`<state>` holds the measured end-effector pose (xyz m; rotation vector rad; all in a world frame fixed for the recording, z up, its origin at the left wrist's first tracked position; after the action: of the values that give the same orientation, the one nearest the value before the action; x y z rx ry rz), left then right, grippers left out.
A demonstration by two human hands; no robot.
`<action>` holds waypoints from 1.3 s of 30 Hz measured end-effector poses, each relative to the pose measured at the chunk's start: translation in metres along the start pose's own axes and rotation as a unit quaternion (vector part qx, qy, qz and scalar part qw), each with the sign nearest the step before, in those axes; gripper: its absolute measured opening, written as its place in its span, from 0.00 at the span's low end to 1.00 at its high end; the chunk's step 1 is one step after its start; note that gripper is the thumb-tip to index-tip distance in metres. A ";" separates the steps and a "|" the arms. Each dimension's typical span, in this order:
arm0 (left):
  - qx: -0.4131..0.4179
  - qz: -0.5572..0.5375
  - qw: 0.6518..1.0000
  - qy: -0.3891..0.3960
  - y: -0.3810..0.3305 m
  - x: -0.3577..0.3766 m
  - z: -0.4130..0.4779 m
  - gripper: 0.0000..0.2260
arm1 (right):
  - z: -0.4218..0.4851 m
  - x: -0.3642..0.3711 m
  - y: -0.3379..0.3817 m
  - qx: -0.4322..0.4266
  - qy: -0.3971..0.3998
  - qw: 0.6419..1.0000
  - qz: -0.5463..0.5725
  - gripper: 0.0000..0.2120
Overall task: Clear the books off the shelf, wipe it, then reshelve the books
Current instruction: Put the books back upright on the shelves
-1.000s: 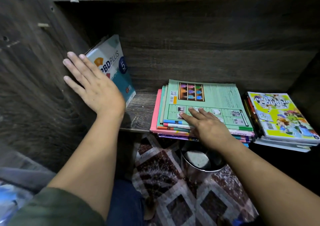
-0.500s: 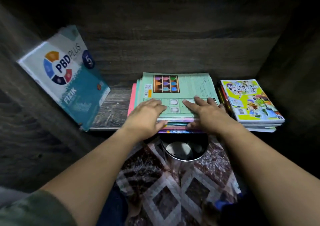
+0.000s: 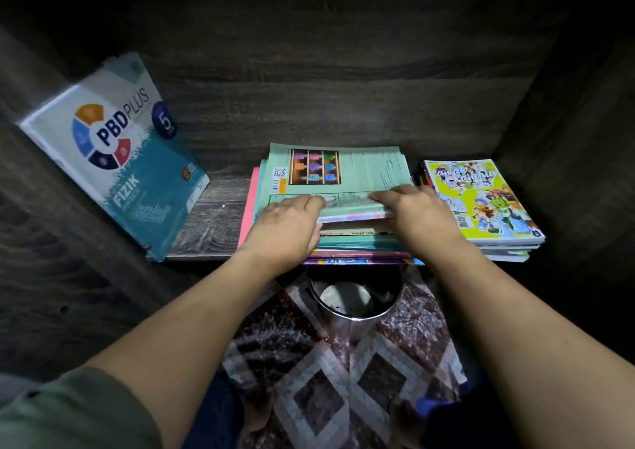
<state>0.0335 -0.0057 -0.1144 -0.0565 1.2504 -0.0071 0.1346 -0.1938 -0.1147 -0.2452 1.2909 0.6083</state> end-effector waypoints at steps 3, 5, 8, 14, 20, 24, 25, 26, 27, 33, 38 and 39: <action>-0.004 -0.018 0.997 -0.073 -0.010 -0.009 0.002 0.19 | 0.001 -0.013 0.016 -0.056 -0.150 0.987 0.027 0.17; -0.015 -0.016 0.994 -0.111 -0.016 -0.016 0.005 0.17 | 0.002 -0.018 0.026 -0.101 -0.269 0.955 0.075 0.17; -0.069 -0.001 0.989 -0.132 -0.013 -0.024 0.008 0.13 | 0.000 -0.023 0.042 -0.083 -0.329 0.923 0.180 0.25; -0.234 -0.105 0.928 -0.271 0.013 -0.046 -0.004 0.07 | -0.003 0.004 0.052 0.032 -0.095 0.963 0.250 0.31; -0.344 -0.174 0.842 -0.377 0.056 -0.069 -0.022 0.29 | -0.016 0.033 0.065 -0.120 0.090 0.987 0.054 0.30; -0.309 -0.160 0.841 -0.414 0.077 -0.088 -0.024 0.40 | -0.013 0.033 0.070 -0.116 0.081 0.989 0.041 0.30; -0.292 -0.150 0.844 -0.423 0.081 -0.090 -0.024 0.35 | -0.013 0.033 0.070 -0.116 0.082 0.989 0.035 0.30; -0.283 -0.140 0.844 -0.433 0.086 -0.091 -0.024 0.30 | -0.013 0.033 0.071 -0.115 0.081 0.990 0.031 0.30; -0.281 -0.132 0.840 -0.445 0.090 -0.092 -0.024 0.27 | -0.014 0.033 0.072 -0.114 0.081 0.990 0.028 0.30; -0.335 -0.077 0.802 -0.489 0.114 -0.089 -0.027 0.23 | -0.015 0.032 0.074 -0.113 0.083 0.990 0.015 0.32; -0.350 0.012 0.816 -0.459 0.123 -0.079 -0.023 0.22 | -0.016 0.034 0.072 -0.111 0.086 0.990 0.015 0.34; -0.366 0.042 0.812 -0.453 0.124 -0.079 -0.022 0.23 | -0.016 0.035 0.072 -0.111 0.085 0.990 0.016 0.34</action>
<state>-0.0153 0.1206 -0.0520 -0.6074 0.2266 0.5290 0.0869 -0.1332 -0.1407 -0.4695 1.3931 0.7738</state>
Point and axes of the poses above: each hand's wrist, its own z-axis towards the middle knuckle, its own x-axis out of the palm, y = z × x, the point moved 1 cm from there along z, towards the middle knuckle, and after that the axes turned 11 degrees about -y, right-handed, at the moved point
